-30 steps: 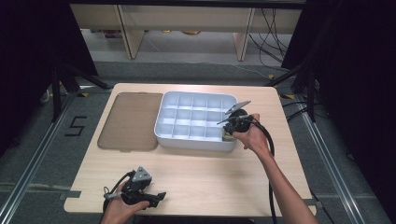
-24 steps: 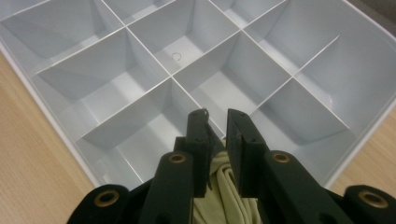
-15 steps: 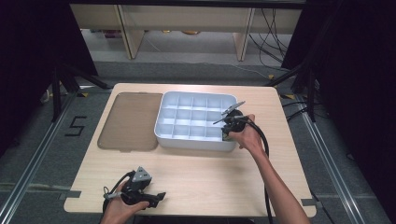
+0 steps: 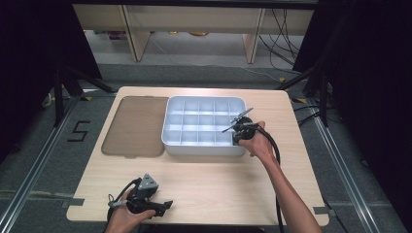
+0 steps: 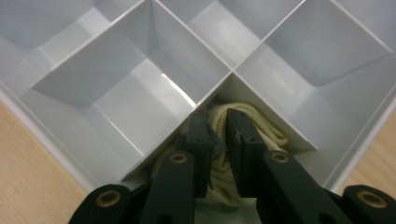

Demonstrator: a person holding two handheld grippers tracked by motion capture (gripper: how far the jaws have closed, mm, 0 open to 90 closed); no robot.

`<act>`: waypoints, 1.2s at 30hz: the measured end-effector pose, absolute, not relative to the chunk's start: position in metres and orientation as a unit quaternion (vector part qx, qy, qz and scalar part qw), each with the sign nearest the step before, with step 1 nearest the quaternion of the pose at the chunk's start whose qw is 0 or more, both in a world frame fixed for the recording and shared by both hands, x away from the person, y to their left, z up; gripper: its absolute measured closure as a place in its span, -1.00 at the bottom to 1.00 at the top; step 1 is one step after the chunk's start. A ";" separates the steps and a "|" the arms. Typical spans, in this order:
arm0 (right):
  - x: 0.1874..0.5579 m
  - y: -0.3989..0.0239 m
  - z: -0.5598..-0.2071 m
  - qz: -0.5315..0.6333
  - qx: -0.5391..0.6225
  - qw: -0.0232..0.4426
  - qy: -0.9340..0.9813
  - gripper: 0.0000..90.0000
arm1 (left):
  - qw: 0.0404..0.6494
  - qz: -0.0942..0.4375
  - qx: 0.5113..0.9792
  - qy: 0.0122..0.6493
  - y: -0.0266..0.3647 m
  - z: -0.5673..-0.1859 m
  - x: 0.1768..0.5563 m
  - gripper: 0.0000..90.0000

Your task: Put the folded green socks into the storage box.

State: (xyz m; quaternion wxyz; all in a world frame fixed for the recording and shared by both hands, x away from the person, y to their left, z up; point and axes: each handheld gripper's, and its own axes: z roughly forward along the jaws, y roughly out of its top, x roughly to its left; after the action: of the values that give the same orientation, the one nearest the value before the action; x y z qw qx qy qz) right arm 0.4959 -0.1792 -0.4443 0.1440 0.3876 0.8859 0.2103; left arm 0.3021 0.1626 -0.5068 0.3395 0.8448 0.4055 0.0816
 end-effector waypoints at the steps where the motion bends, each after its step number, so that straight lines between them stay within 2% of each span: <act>1: 0.495 -0.180 -0.442 0.222 0.384 0.145 0.884 0.75 | 0.341 0.078 0.842 0.411 0.162 -0.507 0.302 -0.50; 7: 0.487 -0.188 -0.423 0.275 0.377 0.161 0.870 0.70 | 0.340 0.083 0.844 0.406 0.164 -0.505 0.302 -0.50; 14: 0.478 -0.192 -0.413 0.298 0.379 0.157 0.862 0.62 | 0.342 0.086 0.842 0.408 0.164 -0.506 0.303 -0.50; 19: 0.471 -0.196 -0.410 0.318 0.379 0.156 0.855 0.40 | 0.339 0.086 0.840 0.415 0.164 -0.505 0.303 -0.50; 23: 0.464 -0.200 -0.408 0.341 0.387 0.154 0.843 0.30 | 0.343 0.086 0.841 0.410 0.165 -0.505 0.303 -0.50; 24: 0.465 -0.201 -0.411 0.353 0.379 0.166 0.839 0.29 | 0.342 0.086 0.841 0.411 0.165 -0.505 0.303 -0.50; 36: 0.445 -0.205 -0.407 0.379 0.369 0.170 0.831 0.25 | 0.347 0.089 0.838 0.411 0.165 -0.506 0.303 -0.50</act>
State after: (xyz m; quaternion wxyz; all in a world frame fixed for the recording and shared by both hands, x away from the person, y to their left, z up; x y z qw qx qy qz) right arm 0.4450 -0.2048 -0.4067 0.1696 0.3693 0.8314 0.3790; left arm 0.3030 0.1651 -0.5057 0.3471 0.8381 0.4113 0.0887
